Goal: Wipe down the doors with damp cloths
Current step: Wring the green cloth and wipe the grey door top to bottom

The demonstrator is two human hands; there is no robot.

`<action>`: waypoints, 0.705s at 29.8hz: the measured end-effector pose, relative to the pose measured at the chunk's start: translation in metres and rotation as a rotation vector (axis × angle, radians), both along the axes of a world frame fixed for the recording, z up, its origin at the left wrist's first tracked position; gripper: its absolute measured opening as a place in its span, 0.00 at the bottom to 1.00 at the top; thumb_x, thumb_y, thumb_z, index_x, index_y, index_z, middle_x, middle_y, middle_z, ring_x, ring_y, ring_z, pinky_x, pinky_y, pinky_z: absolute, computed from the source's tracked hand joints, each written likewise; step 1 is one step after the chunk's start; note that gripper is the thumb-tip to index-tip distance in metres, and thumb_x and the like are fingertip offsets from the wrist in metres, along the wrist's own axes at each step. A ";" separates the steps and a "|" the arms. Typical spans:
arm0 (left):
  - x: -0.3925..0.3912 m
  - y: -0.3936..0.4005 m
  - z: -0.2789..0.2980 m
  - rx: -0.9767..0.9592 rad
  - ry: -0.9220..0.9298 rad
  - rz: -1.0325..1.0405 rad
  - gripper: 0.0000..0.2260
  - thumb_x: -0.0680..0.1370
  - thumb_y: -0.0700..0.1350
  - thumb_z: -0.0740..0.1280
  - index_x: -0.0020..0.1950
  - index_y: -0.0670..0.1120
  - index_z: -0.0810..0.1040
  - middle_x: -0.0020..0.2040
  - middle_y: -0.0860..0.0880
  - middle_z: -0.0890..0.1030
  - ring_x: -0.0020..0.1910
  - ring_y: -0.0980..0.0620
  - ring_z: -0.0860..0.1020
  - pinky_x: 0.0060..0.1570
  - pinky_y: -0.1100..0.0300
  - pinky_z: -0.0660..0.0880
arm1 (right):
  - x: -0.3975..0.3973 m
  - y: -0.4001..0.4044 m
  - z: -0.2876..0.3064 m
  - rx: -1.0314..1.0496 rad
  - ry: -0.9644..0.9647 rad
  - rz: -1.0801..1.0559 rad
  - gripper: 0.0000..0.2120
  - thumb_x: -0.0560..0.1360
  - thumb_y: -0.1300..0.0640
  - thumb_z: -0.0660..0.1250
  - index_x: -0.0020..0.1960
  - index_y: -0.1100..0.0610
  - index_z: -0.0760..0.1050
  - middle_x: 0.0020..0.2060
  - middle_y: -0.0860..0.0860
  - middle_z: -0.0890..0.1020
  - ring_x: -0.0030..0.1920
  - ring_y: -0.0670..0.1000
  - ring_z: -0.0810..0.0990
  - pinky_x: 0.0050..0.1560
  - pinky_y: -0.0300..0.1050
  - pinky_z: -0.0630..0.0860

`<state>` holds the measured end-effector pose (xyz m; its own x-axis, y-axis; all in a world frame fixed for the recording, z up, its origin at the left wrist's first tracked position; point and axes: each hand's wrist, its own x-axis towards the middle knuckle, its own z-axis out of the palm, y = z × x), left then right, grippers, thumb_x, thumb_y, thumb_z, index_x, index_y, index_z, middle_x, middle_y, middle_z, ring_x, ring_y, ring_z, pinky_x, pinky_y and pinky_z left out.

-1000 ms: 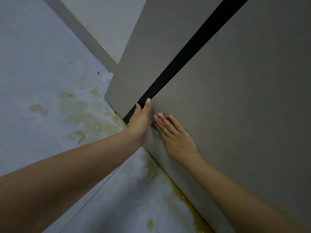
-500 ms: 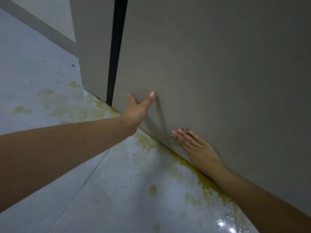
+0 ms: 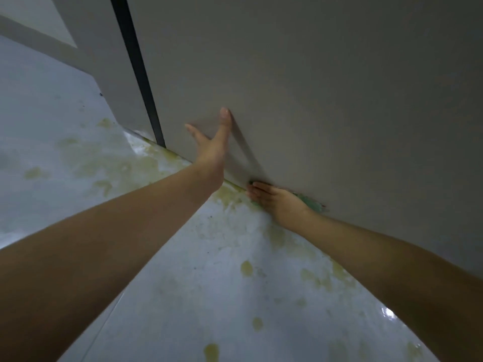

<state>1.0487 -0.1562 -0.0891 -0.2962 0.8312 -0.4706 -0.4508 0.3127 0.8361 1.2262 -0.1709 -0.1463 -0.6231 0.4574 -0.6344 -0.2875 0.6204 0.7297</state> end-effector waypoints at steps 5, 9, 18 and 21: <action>0.005 -0.003 0.003 0.020 0.012 0.037 0.49 0.70 0.68 0.65 0.74 0.60 0.31 0.78 0.56 0.45 0.77 0.48 0.53 0.73 0.43 0.57 | 0.051 -0.013 0.005 -0.016 -0.097 0.019 0.29 0.82 0.50 0.46 0.77 0.61 0.39 0.77 0.54 0.42 0.76 0.56 0.37 0.61 0.60 0.25; 0.006 -0.004 0.007 0.016 0.018 0.062 0.45 0.73 0.65 0.63 0.76 0.57 0.33 0.79 0.54 0.46 0.76 0.48 0.55 0.72 0.46 0.60 | 0.103 -0.027 0.015 -0.089 -0.059 -0.102 0.32 0.81 0.52 0.47 0.75 0.62 0.33 0.76 0.53 0.36 0.75 0.53 0.34 0.63 0.54 0.25; 0.018 -0.011 0.020 -0.012 -0.123 0.048 0.44 0.74 0.67 0.61 0.76 0.57 0.33 0.78 0.56 0.50 0.74 0.52 0.60 0.70 0.50 0.65 | 0.170 -0.053 0.041 -0.227 0.053 -0.373 0.30 0.82 0.58 0.45 0.70 0.61 0.24 0.74 0.48 0.32 0.74 0.47 0.32 0.67 0.47 0.26; 0.030 -0.014 0.020 -0.017 -0.123 0.009 0.43 0.74 0.67 0.61 0.76 0.58 0.35 0.78 0.58 0.52 0.74 0.53 0.60 0.71 0.51 0.63 | 0.169 -0.055 0.044 -0.304 0.139 -0.444 0.29 0.82 0.59 0.44 0.70 0.61 0.26 0.75 0.48 0.34 0.74 0.47 0.33 0.67 0.48 0.26</action>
